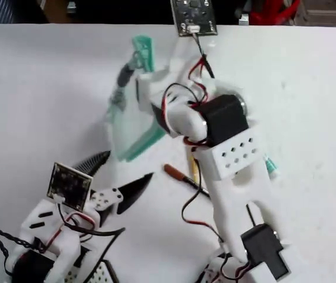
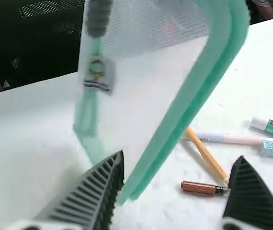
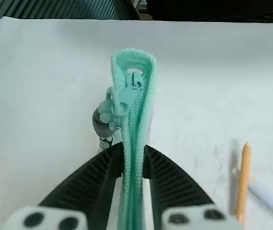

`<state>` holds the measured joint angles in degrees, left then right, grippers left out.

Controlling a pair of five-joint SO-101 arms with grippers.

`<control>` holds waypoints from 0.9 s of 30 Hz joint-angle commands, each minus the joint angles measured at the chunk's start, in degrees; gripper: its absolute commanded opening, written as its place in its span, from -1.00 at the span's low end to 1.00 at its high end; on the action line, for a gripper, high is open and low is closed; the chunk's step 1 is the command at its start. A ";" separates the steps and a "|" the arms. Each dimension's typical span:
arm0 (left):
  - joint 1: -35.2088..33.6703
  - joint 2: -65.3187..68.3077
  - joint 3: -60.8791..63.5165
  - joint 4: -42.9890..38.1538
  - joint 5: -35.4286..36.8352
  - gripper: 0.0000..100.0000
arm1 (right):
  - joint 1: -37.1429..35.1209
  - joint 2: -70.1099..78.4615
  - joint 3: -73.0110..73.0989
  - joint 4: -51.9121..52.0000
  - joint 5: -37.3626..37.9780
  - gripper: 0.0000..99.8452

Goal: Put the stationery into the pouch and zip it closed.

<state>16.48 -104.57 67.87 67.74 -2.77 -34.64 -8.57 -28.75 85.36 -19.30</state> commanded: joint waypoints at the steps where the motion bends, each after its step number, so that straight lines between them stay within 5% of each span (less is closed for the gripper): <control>1: 0.31 -0.22 -0.09 -3.25 0.70 -0.31 | -3.82 -0.48 -2.55 -1.98 -4.57 -0.96; 6: 0.22 -0.22 -0.09 -3.16 0.70 -0.31 | -11.56 -0.40 -2.20 -0.75 -7.03 -0.96; 14: -2.33 -0.22 0.09 -3.69 0.18 -0.47 | -11.91 -0.84 -2.73 5.14 -7.30 -0.96; 22: -2.59 -0.22 8.44 -14.77 0.09 -0.64 | -14.55 -0.48 -2.81 6.29 -7.30 -0.96; 27: -2.59 -0.22 7.47 -14.59 -5.54 -0.86 | -9.45 -0.48 -2.90 8.75 -7.21 -0.96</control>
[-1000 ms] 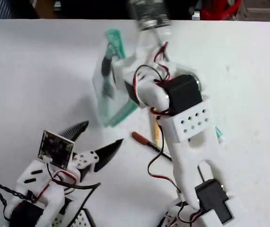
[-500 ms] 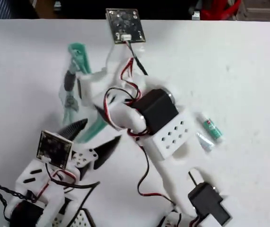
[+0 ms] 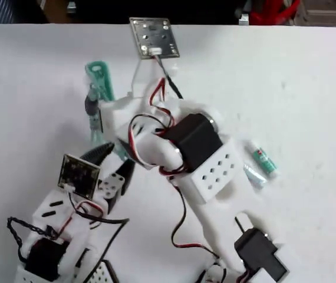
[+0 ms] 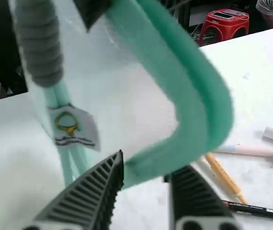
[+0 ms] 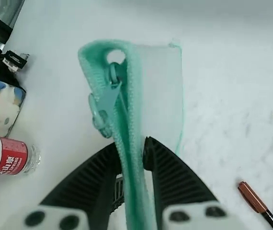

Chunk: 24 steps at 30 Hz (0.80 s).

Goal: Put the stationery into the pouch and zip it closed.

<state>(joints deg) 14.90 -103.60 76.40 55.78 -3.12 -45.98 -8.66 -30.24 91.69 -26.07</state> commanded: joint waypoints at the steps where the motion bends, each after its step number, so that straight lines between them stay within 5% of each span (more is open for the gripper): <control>1: -1.01 -1.19 -1.05 -2.64 -7.56 -0.91 | 3.12 -0.31 -1.23 3.03 -0.18 -0.96; 11: -1.01 -1.19 -2.46 -2.46 -12.40 -0.95 | 9.89 -0.22 1.58 5.58 0.62 -0.96; 19: -0.92 -1.19 -2.46 -2.46 -12.66 -0.95 | 9.89 5.58 6.95 3.74 15.47 -0.72; 24: -0.92 -1.19 -2.37 -2.11 -12.66 -0.96 | 12.00 8.22 0.70 3.91 17.49 -0.62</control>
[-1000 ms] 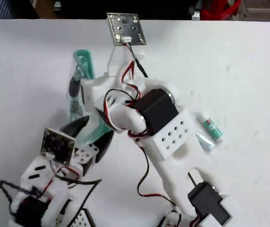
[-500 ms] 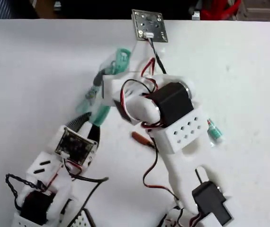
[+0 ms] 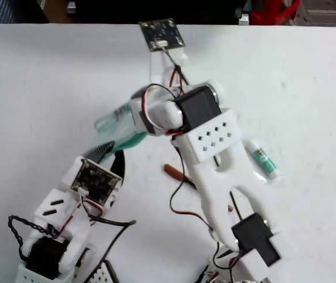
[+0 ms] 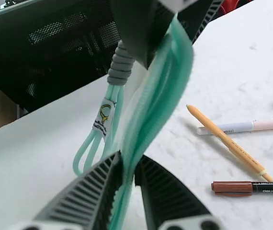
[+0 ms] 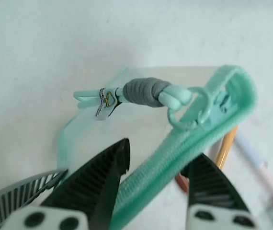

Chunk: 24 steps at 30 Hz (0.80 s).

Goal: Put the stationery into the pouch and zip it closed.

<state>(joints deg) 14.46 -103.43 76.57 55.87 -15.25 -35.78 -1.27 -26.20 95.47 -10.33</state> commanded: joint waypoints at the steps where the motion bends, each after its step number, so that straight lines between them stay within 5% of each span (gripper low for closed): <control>1: -0.48 -1.36 -2.55 -2.02 -0.53 -0.96 | 2.33 1.27 -4.92 0.22 1.76 -0.62; 4: -0.40 -1.36 -2.81 -0.62 -0.53 -0.96 | 3.21 3.03 -6.68 0.57 1.76 -0.69; 7: -0.22 -1.36 -2.81 -0.97 -0.44 -0.96 | 3.21 5.85 -6.77 0.40 1.67 -0.99; 13: -0.40 -1.36 -2.46 -0.79 0.35 -0.75 | 0.75 7.43 -6.86 1.89 -0.62 -0.96; 17: -0.75 -1.36 -2.64 0.26 11.16 -0.51 | -2.07 7.43 -6.86 2.68 -1.76 -0.96; 24: -2.51 -1.36 -2.90 -0.18 9.41 -0.55 | -7.87 7.16 -7.91 2.86 -2.02 -0.96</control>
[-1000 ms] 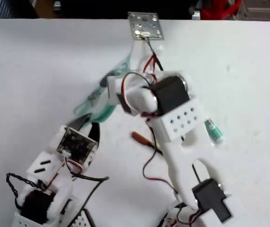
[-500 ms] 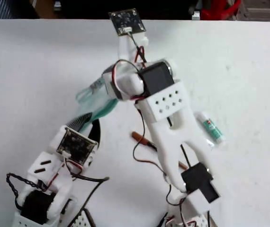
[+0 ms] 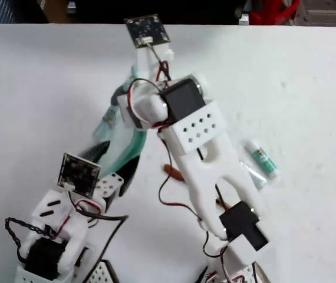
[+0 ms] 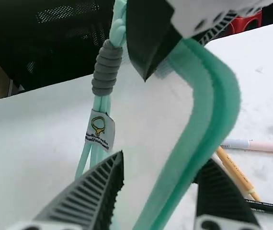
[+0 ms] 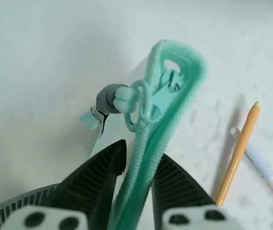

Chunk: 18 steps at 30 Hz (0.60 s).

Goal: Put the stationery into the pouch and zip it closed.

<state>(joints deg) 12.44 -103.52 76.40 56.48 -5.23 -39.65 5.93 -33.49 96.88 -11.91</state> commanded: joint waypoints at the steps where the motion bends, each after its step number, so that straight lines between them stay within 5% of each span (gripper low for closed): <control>1: -0.31 -1.27 -2.73 -1.32 -0.88 -0.57 | -4.79 -0.13 -1.14 1.54 -0.44 -0.96; 18: -6.02 -1.27 -0.97 -6.59 -1.49 -0.86 | -11.38 -13.58 6.42 1.54 -0.09 -0.96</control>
<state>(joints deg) 8.22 -104.57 76.40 52.97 -6.46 -48.09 -4.09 -28.22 96.79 -12.35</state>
